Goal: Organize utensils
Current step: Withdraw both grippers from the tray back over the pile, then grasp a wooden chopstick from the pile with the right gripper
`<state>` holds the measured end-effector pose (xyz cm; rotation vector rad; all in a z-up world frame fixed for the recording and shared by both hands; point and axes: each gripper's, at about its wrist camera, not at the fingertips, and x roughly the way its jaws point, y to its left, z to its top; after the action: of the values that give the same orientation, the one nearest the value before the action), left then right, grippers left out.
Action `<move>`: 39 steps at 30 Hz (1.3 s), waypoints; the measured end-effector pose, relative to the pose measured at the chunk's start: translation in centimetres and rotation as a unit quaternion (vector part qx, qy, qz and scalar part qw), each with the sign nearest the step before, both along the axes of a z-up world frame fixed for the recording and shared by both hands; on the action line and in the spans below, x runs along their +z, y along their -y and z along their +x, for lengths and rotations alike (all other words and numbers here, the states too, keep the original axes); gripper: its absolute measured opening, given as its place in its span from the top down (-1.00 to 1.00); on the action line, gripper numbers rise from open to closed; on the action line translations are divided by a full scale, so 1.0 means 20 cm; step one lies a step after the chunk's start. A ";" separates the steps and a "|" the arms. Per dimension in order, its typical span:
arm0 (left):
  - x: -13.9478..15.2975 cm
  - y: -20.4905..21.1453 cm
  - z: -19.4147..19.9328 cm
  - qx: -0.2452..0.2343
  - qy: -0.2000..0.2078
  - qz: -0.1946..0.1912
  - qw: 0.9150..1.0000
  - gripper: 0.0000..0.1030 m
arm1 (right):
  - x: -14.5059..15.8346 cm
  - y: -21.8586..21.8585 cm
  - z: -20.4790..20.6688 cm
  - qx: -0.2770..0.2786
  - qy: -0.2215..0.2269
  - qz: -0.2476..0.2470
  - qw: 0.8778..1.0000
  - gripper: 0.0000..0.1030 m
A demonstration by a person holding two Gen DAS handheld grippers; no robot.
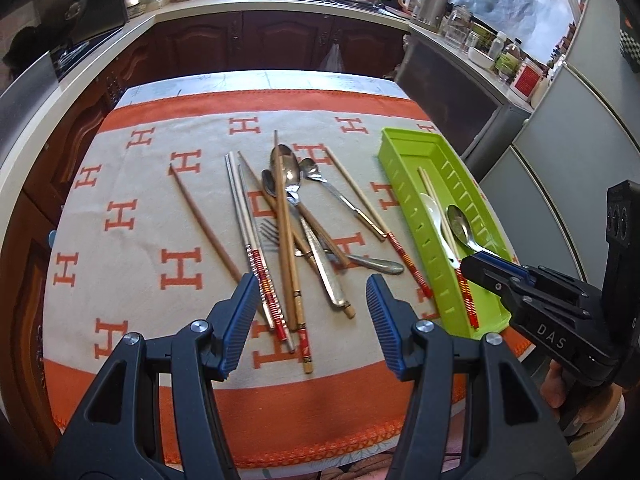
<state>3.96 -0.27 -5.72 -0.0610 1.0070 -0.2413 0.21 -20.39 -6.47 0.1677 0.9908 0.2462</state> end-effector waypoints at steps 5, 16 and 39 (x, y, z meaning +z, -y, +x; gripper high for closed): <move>-0.06 -0.14 0.03 0.023 -0.019 -0.019 0.999 -0.02 | 0.00 -0.09 0.03 0.019 0.001 -0.004 1.000 0.68; -0.19 -0.39 0.13 0.068 -0.042 -0.038 0.996 -0.02 | -0.10 -0.24 0.19 0.058 -0.035 0.025 0.997 0.68; -0.35 -0.47 0.25 0.065 -0.060 -0.049 0.995 0.11 | -0.43 -0.46 0.36 0.095 -0.144 0.096 0.980 0.68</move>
<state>8.89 9.10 -12.71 -0.2322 1.1050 -0.1687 7.32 -11.25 -15.13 0.2919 1.2726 0.5042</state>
